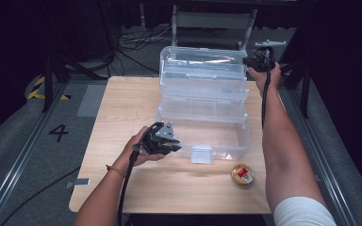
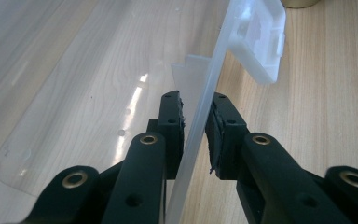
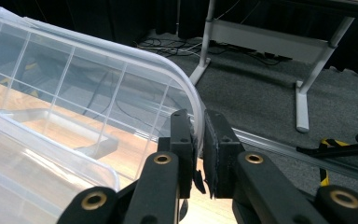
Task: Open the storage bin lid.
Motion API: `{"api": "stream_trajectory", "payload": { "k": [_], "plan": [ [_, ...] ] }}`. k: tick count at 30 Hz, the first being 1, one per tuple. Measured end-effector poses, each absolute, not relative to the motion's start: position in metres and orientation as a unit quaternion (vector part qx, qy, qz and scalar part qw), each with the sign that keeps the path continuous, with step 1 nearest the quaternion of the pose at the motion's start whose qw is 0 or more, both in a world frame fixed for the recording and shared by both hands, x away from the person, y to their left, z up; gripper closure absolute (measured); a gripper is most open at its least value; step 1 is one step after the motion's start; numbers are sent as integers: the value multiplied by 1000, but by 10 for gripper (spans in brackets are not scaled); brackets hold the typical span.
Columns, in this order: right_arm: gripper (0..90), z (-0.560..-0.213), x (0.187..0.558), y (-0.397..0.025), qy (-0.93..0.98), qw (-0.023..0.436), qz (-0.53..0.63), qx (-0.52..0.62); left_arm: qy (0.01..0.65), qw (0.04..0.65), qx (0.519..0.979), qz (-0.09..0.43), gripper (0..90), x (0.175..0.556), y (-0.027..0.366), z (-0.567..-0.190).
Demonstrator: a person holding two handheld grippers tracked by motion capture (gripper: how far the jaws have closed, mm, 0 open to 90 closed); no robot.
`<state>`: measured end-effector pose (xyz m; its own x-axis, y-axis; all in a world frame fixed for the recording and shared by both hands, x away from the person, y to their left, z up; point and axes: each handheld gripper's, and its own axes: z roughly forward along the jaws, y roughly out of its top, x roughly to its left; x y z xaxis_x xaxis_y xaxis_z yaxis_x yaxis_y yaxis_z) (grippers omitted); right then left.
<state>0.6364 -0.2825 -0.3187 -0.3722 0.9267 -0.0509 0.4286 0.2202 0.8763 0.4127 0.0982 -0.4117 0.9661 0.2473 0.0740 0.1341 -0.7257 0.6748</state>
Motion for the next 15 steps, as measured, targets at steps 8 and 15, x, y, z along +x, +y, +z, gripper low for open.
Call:
{"api": "stream_trajectory", "payload": {
  "k": [8, 15],
  "plan": [
    [825, -324, 644, -281, 723, 300, 397, 479, 102, 355, 926, 80, 774, 413, 98, -412],
    [821, -331, 650, -284, 728, 291, 382, 488, 102, 357, 925, 74, 771, 413, 99, -412]
  ]
}}
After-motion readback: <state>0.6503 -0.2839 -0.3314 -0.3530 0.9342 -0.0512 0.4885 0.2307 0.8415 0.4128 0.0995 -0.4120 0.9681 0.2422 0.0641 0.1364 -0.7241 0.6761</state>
